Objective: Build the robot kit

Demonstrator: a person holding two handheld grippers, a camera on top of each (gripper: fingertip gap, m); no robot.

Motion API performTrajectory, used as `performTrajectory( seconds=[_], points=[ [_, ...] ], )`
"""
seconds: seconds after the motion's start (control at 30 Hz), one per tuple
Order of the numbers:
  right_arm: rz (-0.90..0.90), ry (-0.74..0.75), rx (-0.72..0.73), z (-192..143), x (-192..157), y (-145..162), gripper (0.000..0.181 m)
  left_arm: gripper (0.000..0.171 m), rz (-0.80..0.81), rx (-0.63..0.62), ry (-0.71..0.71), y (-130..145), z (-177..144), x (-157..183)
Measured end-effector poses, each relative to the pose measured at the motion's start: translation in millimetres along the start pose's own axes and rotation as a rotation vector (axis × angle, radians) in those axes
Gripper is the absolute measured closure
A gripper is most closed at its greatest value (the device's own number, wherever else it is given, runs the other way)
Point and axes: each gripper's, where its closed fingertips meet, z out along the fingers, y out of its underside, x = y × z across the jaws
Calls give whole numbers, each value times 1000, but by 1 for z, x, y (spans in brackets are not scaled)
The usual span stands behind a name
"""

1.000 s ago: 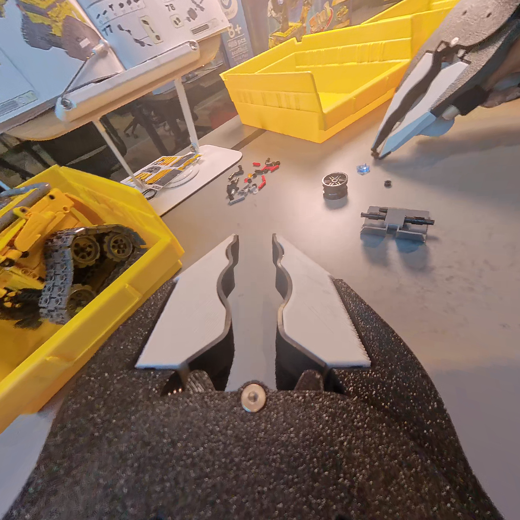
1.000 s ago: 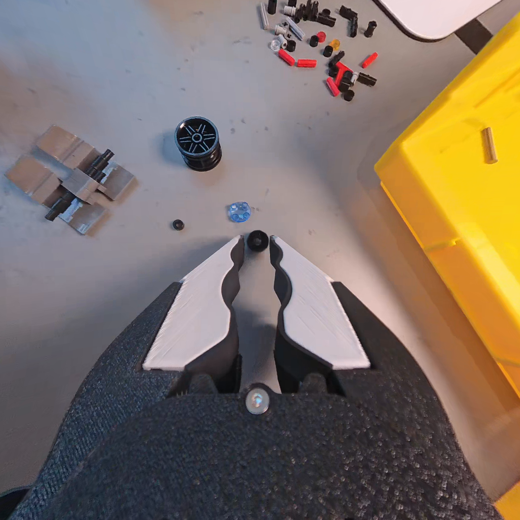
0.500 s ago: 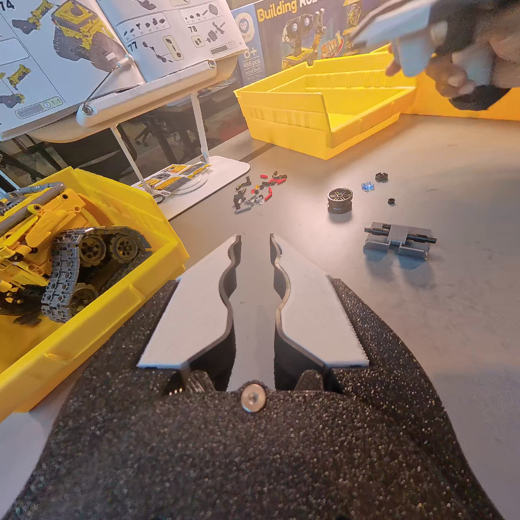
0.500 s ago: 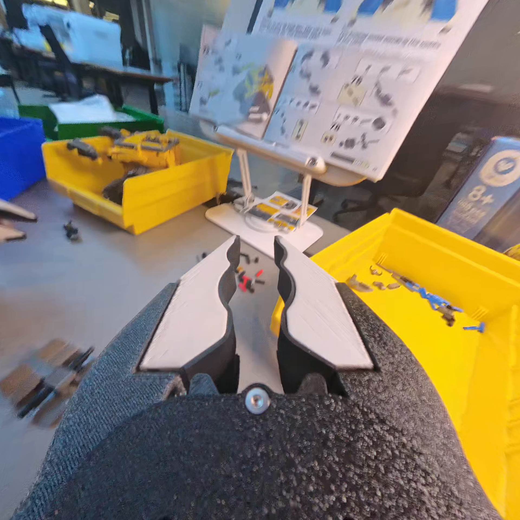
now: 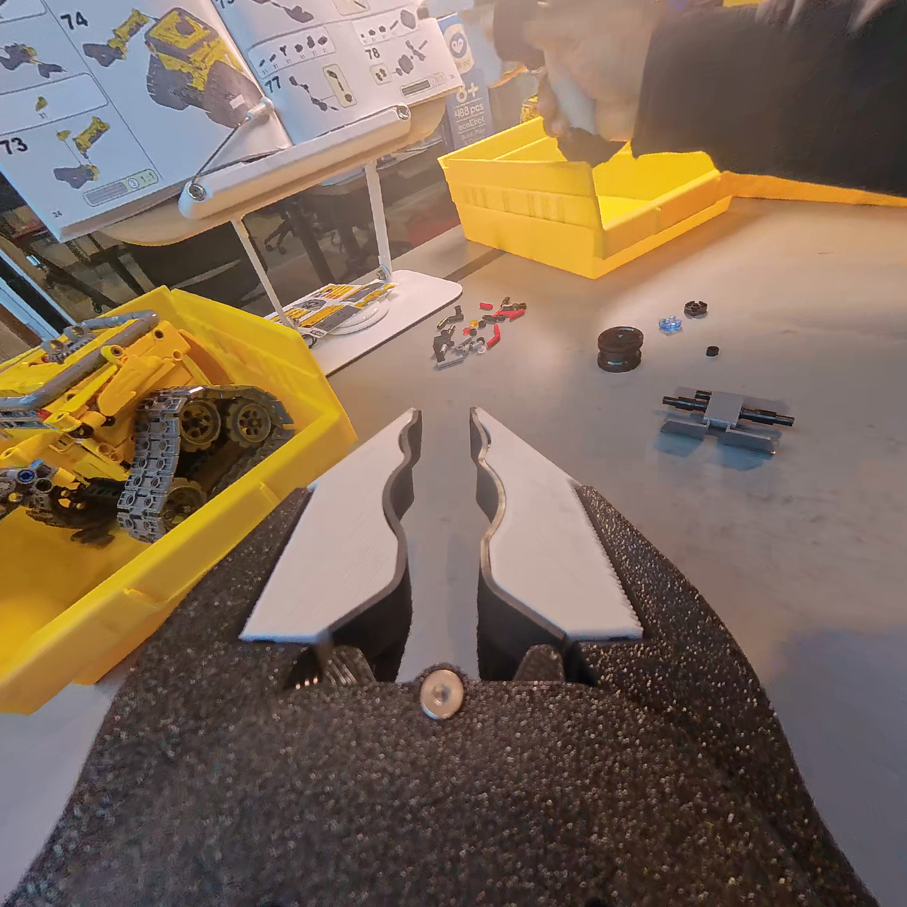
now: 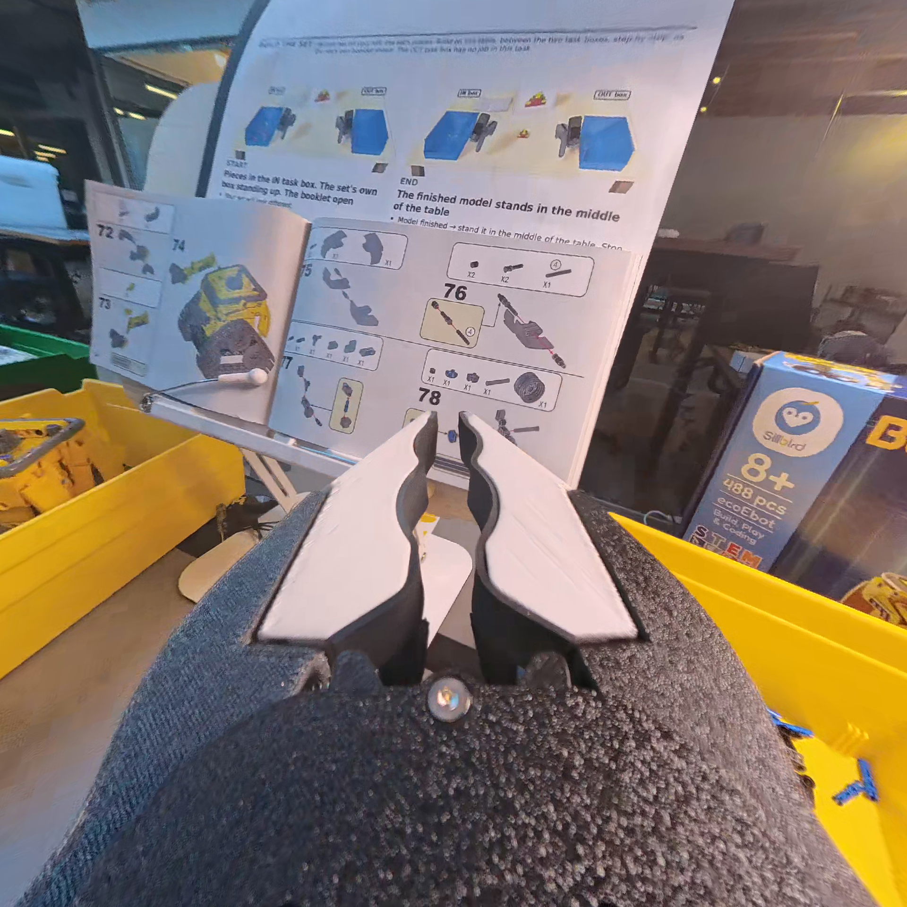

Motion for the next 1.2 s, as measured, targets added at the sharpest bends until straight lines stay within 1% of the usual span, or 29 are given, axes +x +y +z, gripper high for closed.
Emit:
performTrajectory(
  seconds=[0.17,0.27,0.4,0.47,0.53,0.57,0.63,0.73,0.83,1.0,1.03,1.07,1.1,1.2],
  points=[
    [-37,12,-33,23,13,-5,178,153,4,-4,1,1,0,0],
    [-54,1,-41,27,18,-6,181,153,1,-7,-2,2,0,-1],
    [-103,-24,-34,10,37,-11,181,153,-12,-9,-9,3,-2,-4],
    [-118,-39,-77,-3,54,-4,181,153,-24,0,-12,2,-3,-6],
    [-128,-78,-178,-16,68,17,179,153,-39,1,-11,2,-2,-7],
    [-146,-105,-249,-22,73,31,177,153,-46,-3,-7,4,-1,-6],
    [-172,-169,-439,-37,79,71,171,153,-57,-14,0,7,1,-5],
    [-150,-332,-726,-66,65,136,163,154,-48,-25,-4,8,4,-5],
    [-174,-410,-870,-82,51,178,163,154,-44,-33,-5,9,5,-5],
    [-170,-469,-978,-87,35,207,164,154,-38,-38,-21,10,3,-5],
    [-182,-469,-993,-87,34,212,168,154,-40,-37,-22,10,3,-5],
    [-184,-478,-996,-87,32,213,174,154,-45,-36,-23,10,3,-6],
    [-178,-467,-994,-85,32,212,176,154,-50,-35,-23,10,2,-6],
    [-190,-439,-1017,-88,37,211,178,154,-63,-29,-19,9,2,-7]
  ],
)
